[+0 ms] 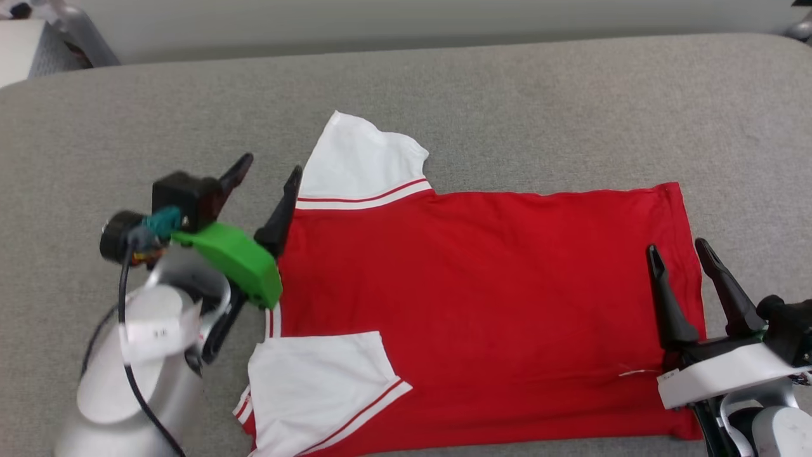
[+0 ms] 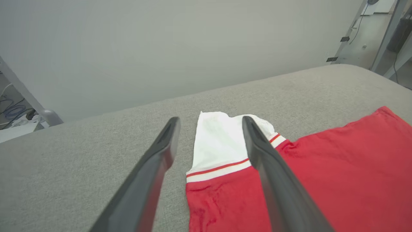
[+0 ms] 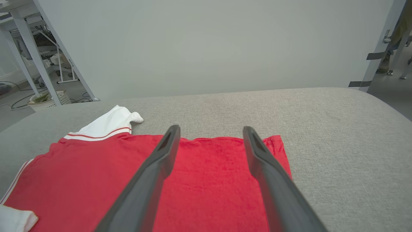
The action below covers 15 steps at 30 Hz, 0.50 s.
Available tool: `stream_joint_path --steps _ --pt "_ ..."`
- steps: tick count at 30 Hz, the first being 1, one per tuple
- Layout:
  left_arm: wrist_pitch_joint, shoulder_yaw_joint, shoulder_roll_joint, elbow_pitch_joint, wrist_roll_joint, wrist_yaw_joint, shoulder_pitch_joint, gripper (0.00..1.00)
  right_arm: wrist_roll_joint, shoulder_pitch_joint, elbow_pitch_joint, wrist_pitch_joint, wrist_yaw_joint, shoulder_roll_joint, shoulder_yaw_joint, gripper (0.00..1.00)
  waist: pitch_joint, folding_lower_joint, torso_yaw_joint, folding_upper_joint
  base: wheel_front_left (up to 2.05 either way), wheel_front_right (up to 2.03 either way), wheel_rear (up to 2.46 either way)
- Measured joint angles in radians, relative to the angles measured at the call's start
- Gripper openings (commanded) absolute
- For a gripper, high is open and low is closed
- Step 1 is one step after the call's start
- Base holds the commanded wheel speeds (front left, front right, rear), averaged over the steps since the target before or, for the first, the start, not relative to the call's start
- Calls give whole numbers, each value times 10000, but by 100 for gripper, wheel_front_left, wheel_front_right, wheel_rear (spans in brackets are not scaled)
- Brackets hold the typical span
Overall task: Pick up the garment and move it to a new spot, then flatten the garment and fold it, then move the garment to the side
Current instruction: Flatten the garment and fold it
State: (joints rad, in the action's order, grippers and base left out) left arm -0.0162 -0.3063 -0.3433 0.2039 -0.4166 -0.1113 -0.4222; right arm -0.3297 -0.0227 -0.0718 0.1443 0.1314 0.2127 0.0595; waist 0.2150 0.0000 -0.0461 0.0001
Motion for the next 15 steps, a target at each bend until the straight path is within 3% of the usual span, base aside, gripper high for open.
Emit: stream_joint_path --steps 6,8,15 --pt "2901 -648 -500 966 -951 -136 -2563 100 -21 -529 59 71 0 -44 150 100 841 0 -374 0 0 0 0" --pt "4485 -999 -765 1850 -1306 -163 -3661 100 -19 -755 142 115 0 -104 290 100 1200 1 -652 0 0 0 0" --pt "6608 -1739 -1035 3156 -2104 -163 -5519 100 -19 -1290 165 192 0 -125 489 100 1911 1 -1236 0 0 0 0"
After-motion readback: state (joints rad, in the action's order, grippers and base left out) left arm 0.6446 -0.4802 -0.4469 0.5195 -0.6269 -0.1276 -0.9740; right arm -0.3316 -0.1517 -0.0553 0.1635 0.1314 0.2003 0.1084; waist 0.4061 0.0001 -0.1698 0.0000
